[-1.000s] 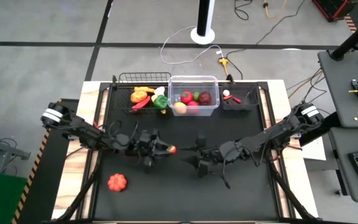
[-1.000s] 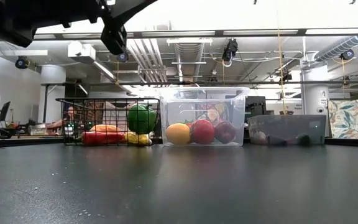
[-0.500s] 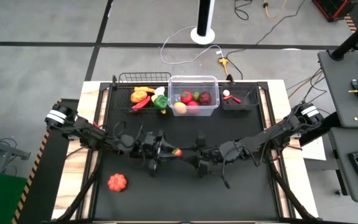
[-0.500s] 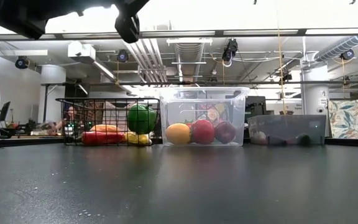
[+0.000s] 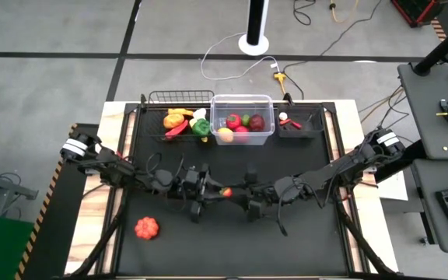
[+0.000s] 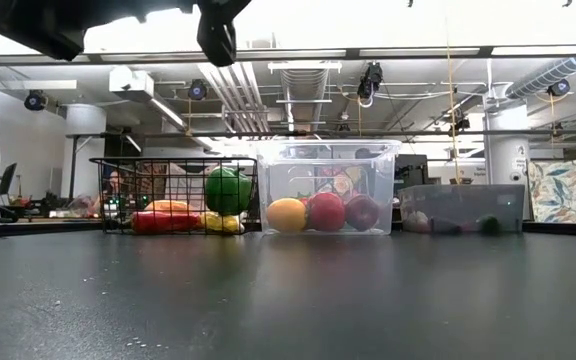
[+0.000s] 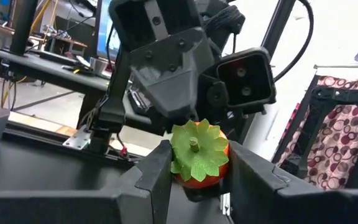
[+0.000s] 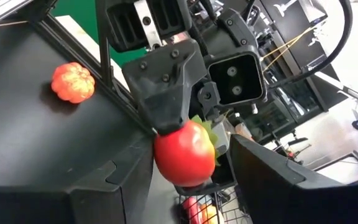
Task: Sort produce into baskets
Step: Put the orange tomato into the transparent bin
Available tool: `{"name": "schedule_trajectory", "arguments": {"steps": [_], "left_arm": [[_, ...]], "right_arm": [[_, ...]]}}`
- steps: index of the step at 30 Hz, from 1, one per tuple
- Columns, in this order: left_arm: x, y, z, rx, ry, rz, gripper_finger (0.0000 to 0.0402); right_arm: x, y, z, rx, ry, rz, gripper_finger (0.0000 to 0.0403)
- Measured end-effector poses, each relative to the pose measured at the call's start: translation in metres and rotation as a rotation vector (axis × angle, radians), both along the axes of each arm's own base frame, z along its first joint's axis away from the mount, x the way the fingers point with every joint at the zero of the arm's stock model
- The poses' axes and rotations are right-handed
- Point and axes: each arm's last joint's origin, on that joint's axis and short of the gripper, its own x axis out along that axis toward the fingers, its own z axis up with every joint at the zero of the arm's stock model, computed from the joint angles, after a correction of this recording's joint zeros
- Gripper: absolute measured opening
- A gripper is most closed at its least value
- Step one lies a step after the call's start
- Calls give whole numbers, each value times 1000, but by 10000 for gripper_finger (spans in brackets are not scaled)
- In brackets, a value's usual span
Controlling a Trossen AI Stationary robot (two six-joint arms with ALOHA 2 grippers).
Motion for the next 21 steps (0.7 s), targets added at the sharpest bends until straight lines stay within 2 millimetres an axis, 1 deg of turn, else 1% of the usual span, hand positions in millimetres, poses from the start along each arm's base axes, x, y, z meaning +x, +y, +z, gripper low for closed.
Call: {"name": "schedule_trajectory", "arguments": {"steps": [7, 16, 21], "left_arm": [[-1, 1, -3, -3, 10, 12, 117], [-1, 1, -1, -6, 3, 12, 117], [-1, 1, -1, -5, 6, 11, 117]], "right_arm": [[0, 0, 0, 4, 0, 0, 196], [0, 0, -2, -7, 20, -1, 150], [0, 0, -3, -10, 29, -2, 137]]}}
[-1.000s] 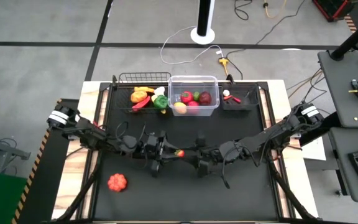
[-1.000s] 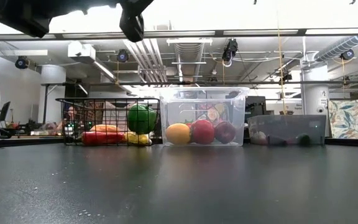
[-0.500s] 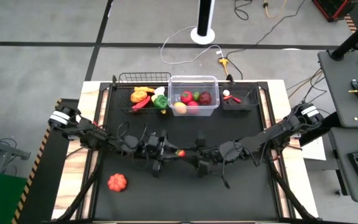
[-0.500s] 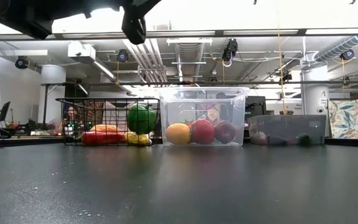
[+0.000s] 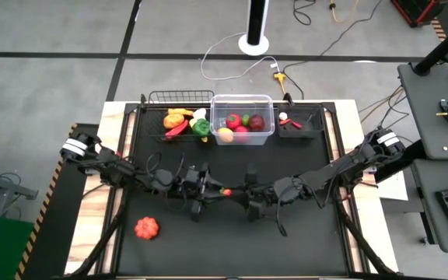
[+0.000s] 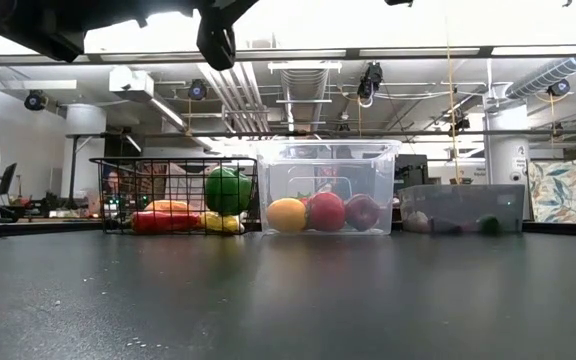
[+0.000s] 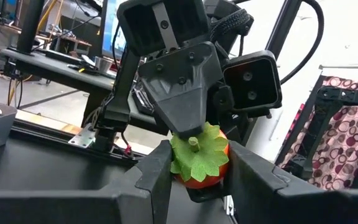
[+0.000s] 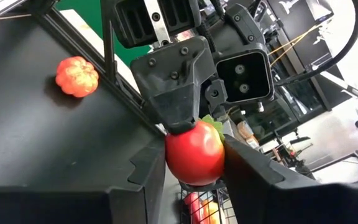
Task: Sort produce into baskets
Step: Put the orange tomato into the transparent bin
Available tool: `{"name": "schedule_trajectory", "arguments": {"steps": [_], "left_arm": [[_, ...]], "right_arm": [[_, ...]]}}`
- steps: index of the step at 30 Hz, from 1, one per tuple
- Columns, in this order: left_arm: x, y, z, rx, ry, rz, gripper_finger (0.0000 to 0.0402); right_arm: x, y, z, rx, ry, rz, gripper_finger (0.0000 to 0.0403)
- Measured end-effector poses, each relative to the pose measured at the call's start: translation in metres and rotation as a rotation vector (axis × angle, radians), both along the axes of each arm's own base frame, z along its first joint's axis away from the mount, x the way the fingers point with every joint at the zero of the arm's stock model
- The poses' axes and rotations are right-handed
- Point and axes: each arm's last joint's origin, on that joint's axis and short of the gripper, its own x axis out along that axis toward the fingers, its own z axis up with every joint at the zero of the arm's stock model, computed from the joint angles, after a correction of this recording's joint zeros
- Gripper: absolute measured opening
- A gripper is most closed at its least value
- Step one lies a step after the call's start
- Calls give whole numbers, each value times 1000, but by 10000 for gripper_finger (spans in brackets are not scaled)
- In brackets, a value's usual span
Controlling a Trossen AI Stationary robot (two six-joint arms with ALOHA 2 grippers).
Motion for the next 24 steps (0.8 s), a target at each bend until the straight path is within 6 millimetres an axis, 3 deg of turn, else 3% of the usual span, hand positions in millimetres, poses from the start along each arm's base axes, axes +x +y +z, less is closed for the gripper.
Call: {"name": "schedule_trajectory", "arguments": {"steps": [8, 16, 20, 24], "left_arm": [[0, 1, -1, -33, 7, 23, 127], [-5, 3, -7, -6, 56, 35, 202], [-13, 5, -10, 53, 188, 37, 234], [-23, 8, -12, 46, 362, 33, 246]], "right_arm": [[0, 0, 0, 2, 1, -1, 123], [0, -1, 0, 26, 5, -52, 117], [3, -1, 9, 74, -6, -94, 115], [10, -10, 32, 159, -55, -182, 115]]}}
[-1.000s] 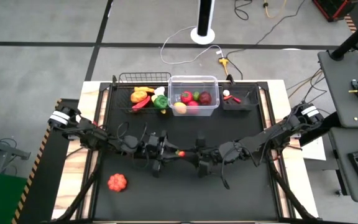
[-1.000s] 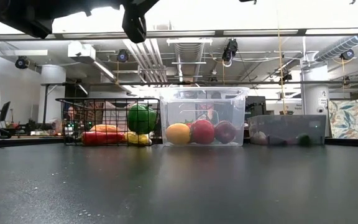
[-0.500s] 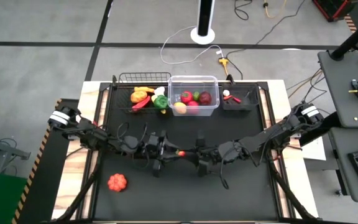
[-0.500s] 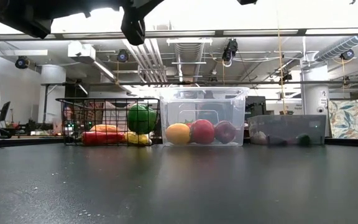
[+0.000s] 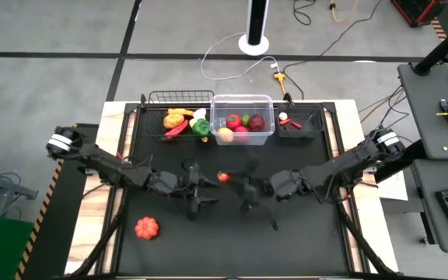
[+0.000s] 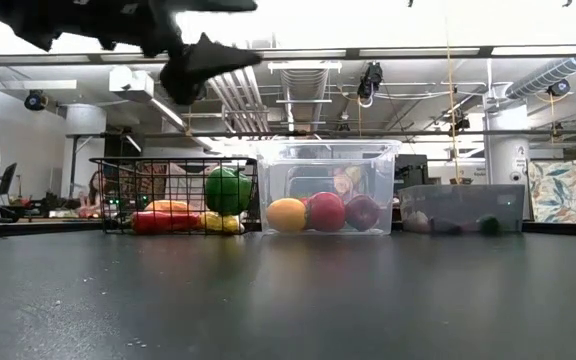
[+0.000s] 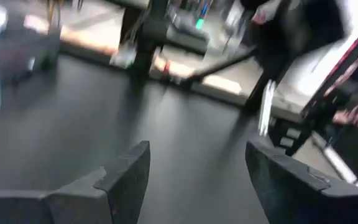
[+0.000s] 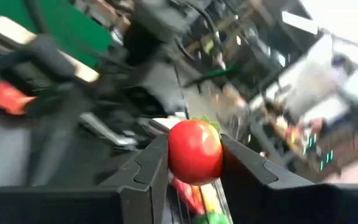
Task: Sort produce into baskets
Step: Put the orange tomato into the transparent bin
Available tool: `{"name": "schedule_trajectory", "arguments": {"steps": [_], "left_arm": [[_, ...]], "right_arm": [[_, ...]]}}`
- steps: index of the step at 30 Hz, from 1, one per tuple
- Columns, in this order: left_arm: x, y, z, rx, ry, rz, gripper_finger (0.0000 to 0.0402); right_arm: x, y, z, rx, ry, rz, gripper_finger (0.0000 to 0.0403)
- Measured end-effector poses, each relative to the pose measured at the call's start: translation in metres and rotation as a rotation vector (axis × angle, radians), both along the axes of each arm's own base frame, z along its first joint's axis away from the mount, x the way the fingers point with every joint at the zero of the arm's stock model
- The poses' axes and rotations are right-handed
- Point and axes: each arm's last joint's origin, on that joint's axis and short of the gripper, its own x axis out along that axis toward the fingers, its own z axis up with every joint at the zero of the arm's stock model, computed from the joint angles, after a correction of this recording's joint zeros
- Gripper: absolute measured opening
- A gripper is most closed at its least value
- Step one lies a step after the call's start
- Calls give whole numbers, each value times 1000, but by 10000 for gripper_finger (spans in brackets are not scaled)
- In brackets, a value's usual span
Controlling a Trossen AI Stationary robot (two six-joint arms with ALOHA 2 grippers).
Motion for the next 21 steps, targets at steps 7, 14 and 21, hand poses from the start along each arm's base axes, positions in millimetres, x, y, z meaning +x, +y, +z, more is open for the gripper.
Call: {"name": "schedule_trajectory", "arguments": {"steps": [7, 14, 21], "left_arm": [[-15, 3, -2, -59, 239, 78, 244], [-30, 3, 8, -8, 438, 301, 244], [-29, -3, 16, 52, 522, 407, 244]], "right_arm": [[19, -52, 55, 321, 135, -122, 114], [20, -142, 75, 637, 306, -395, 115], [23, -239, 39, 889, 506, -549, 115]]}}
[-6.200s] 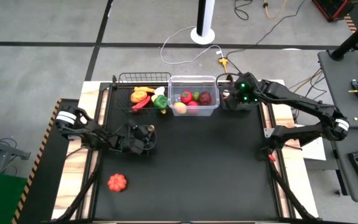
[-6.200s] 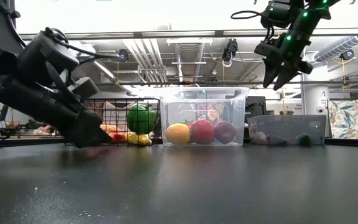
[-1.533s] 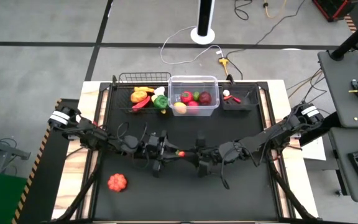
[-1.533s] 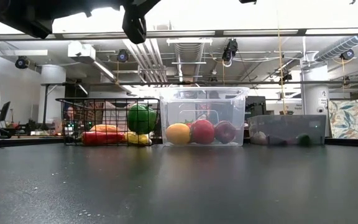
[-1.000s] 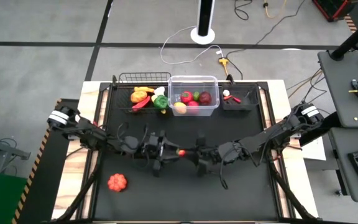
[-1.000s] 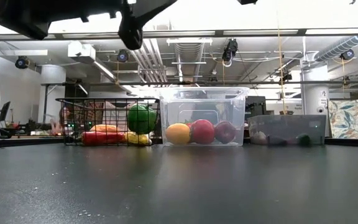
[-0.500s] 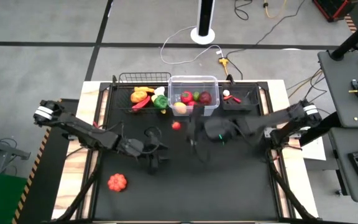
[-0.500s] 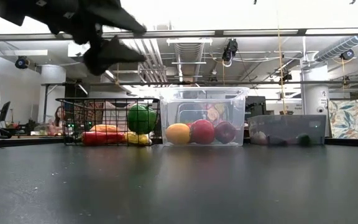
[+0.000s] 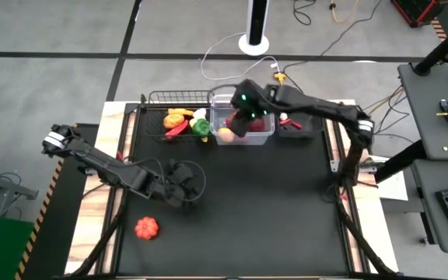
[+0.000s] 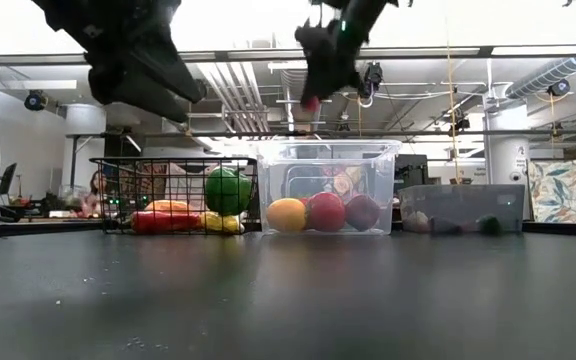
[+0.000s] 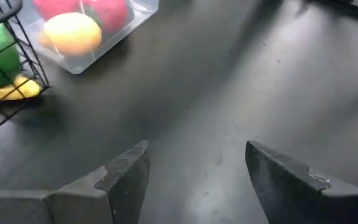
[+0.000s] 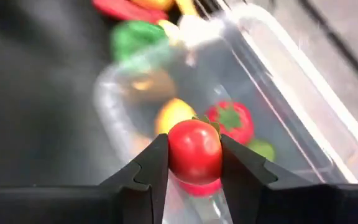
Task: Sort produce into baskets
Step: Put the orange tomato into the transparent bin
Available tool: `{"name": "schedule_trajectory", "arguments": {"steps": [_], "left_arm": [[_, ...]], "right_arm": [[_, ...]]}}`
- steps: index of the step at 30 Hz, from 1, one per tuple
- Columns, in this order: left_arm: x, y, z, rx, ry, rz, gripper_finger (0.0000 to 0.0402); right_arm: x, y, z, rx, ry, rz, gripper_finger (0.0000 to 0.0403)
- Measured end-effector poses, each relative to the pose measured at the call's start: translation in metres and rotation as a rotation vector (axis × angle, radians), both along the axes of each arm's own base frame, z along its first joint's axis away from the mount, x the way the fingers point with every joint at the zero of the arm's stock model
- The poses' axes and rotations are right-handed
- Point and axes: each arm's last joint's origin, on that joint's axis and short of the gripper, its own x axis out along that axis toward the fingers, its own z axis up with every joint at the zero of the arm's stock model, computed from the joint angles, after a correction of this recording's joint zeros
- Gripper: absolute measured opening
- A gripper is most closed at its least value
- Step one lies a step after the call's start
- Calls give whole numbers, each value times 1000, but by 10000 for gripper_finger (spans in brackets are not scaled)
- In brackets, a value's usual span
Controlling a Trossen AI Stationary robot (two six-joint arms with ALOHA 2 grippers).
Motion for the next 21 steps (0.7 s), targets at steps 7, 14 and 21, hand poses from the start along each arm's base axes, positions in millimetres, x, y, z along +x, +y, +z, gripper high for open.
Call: {"name": "schedule_trajectory", "arguments": {"steps": [7, 14, 21], "left_arm": [[3, -2, -5, 68, 27, 28, 244], [1, -1, -9, 101, 52, 59, 244], [0, 0, -9, 106, 58, 60, 244]], "right_arm": [[-8, -61, -51, 145, 233, -137, 116], [-9, -78, -74, 187, 308, -175, 116], [-8, -79, -79, 191, 320, -174, 116]]}}
